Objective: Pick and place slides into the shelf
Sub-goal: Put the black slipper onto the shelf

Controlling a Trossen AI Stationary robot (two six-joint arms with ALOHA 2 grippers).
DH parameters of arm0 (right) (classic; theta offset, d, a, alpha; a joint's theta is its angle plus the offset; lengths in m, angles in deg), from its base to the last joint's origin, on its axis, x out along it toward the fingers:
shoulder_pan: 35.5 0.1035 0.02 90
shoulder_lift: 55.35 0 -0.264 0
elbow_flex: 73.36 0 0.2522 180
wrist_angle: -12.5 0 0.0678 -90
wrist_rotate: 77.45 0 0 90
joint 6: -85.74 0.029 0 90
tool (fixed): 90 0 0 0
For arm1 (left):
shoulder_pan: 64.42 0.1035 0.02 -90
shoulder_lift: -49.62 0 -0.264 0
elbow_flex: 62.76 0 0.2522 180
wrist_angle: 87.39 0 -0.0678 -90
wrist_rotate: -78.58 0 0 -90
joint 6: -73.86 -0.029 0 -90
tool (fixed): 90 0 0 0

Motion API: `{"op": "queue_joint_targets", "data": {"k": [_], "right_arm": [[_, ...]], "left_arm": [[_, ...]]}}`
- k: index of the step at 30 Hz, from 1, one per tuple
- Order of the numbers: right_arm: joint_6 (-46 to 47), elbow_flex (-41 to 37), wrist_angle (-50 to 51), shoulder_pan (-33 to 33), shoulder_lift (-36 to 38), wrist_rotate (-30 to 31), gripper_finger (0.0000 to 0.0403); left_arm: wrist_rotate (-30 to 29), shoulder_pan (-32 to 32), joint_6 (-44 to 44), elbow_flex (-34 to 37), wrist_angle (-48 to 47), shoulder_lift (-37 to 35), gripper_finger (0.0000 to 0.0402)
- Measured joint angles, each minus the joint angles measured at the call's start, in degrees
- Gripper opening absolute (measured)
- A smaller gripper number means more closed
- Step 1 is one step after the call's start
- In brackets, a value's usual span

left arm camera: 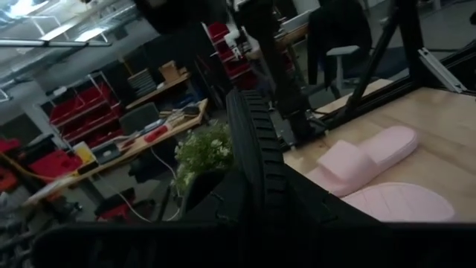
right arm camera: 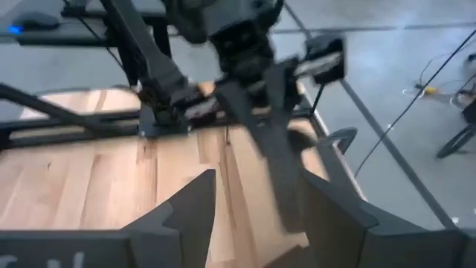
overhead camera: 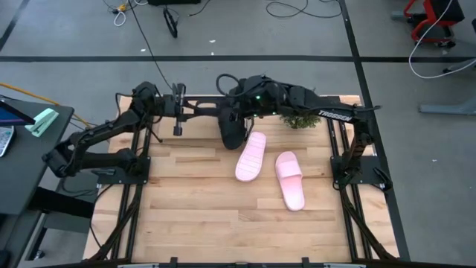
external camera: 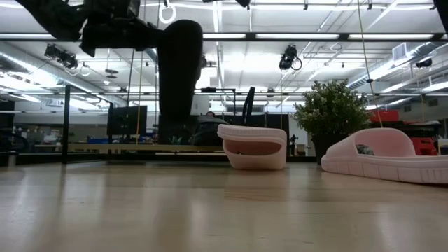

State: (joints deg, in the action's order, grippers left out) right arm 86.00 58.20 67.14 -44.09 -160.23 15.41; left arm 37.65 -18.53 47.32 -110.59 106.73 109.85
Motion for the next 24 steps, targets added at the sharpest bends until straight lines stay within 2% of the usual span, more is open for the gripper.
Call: {"op": "queue_joint_targets", "data": {"k": [8,21,24], "right_arm": [[-1.6,0.0,-4.8,0.2,-3.9,3.2,0.019],[-3.2,0.0,-5.5,-1.5,-8.7,2.1,0.0191],[-3.3,0.0,-5.6,-1.5,-9.2,2.1,0.0175]], "left_arm": [[4.4,2.1,0.4,0.0,-1.7,0.0,0.006],[4.3,2.2,0.4,0.0,-2.9,0.0,0.0059],[4.2,2.2,0.4,0.0,-3.2,0.0,0.0059]]}}
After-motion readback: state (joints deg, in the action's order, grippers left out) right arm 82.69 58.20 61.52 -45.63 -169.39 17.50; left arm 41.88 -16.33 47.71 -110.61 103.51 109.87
